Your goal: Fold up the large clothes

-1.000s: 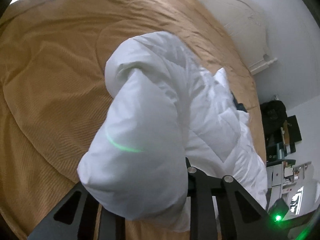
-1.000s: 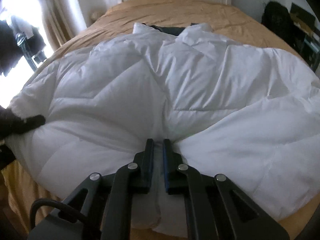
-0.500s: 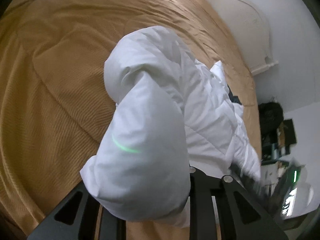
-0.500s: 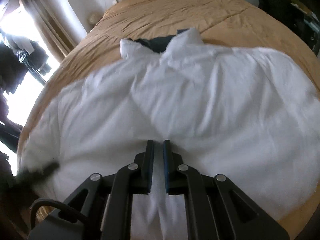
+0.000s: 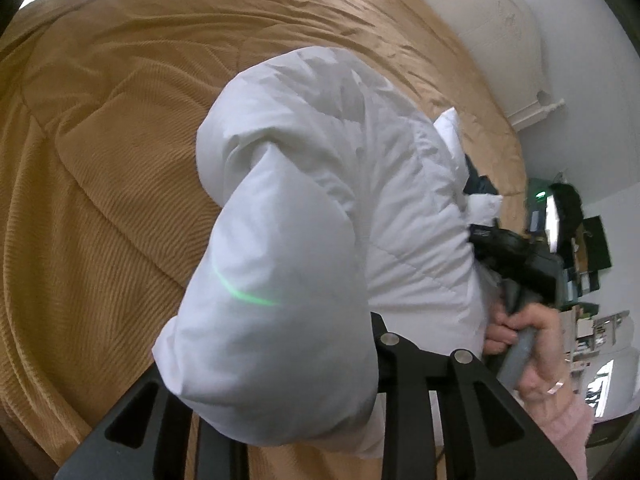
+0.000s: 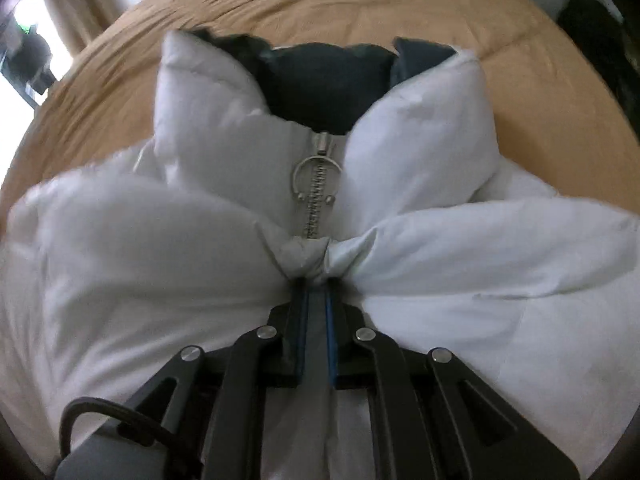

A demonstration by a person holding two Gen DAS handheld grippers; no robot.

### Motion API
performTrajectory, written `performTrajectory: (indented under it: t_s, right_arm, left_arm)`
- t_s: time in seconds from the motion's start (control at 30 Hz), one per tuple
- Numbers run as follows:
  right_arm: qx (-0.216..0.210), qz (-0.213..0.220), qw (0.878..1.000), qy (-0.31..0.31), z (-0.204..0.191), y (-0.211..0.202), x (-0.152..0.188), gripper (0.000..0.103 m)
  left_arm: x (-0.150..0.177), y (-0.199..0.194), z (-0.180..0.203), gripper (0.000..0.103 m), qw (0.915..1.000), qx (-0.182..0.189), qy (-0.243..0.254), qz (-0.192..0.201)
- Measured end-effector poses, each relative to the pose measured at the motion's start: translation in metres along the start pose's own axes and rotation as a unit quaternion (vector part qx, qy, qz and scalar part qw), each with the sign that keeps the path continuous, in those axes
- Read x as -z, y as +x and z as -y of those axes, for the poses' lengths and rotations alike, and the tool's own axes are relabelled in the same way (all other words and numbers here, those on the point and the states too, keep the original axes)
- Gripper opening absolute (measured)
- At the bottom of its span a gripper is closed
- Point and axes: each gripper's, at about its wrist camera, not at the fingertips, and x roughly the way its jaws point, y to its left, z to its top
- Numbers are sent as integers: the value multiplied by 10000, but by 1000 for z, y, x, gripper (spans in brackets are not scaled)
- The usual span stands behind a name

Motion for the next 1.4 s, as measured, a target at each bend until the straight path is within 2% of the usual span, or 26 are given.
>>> performTrajectory:
  t_s: [0.07, 0.17, 0.23, 0.33, 0.4, 0.47, 0.6, 0.7, 0.77, 0.83, 0.93, 1.03, 1.13, 1.23, 1.4]
  right_arm:
    - [-40, 186, 9998, -80, -2, -23, 6, 7]
    - [-784, 690, 9945, -62, -3, -82, 38, 8]
    - [-819, 846, 9930, -49, -6, -100, 62, 8]
    - [-869, 389, 9952, 218, 2, -64, 87, 5]
    - [-1112, 327, 9924, 403, 12, -43, 93, 4]
    - [-1192, 275, 9911, 527, 17, -41, 92, 3]
    - [-897, 419, 9947, 295, 9, -68, 95, 5]
    - [-972, 791, 9919, 219, 6, -97, 121, 5]
    - [-1019, 848, 9909, 233, 7, -106, 140, 5]
    - [-845, 764, 9932, 222, 10, -94, 155, 4]
    - [-601, 855, 9945, -85, 8, -70, 162, 3]
    - [-247, 909, 9951, -285, -5, -64, 160, 2]
    - [-442, 1019, 9938, 40, 1, -88, 163, 3]
    - [-428, 1349, 9899, -47, -1, -114, 180, 3]
    - [-740, 943, 9927, 147, 11, -75, 194, 2]
  left_arm:
    - [1, 0, -2, 26, 10000, 23, 26, -1]
    - [2, 1, -5, 27, 9999, 108, -63, -8]
    - [2, 1, -5, 27, 9999, 104, -68, -11]
    - [3, 1, 1, 27, 9999, 95, 43, 0]
    - [4, 0, 5, 27, 9998, -6, 180, 27]
    - [5, 0, 9, 27, 9996, -129, 248, 64]
    - [7, 0, 9, 27, 9994, -184, 276, 85]
    - [8, 0, 7, 28, 9997, -140, 215, 53]
    - [8, -1, 8, 28, 9995, -159, 259, 54]
    - [9, 0, 10, 28, 9994, -178, 297, 47]
    - [13, 0, 16, 29, 9988, -242, 427, 46]
    - [13, -1, 19, 30, 9978, -368, 543, 105]
    - [11, -2, 13, 30, 9986, -299, 440, 76]
    - [11, 0, 9, 30, 9989, -271, 387, 52]
    - [14, 3, 15, 32, 9980, -372, 504, 43]
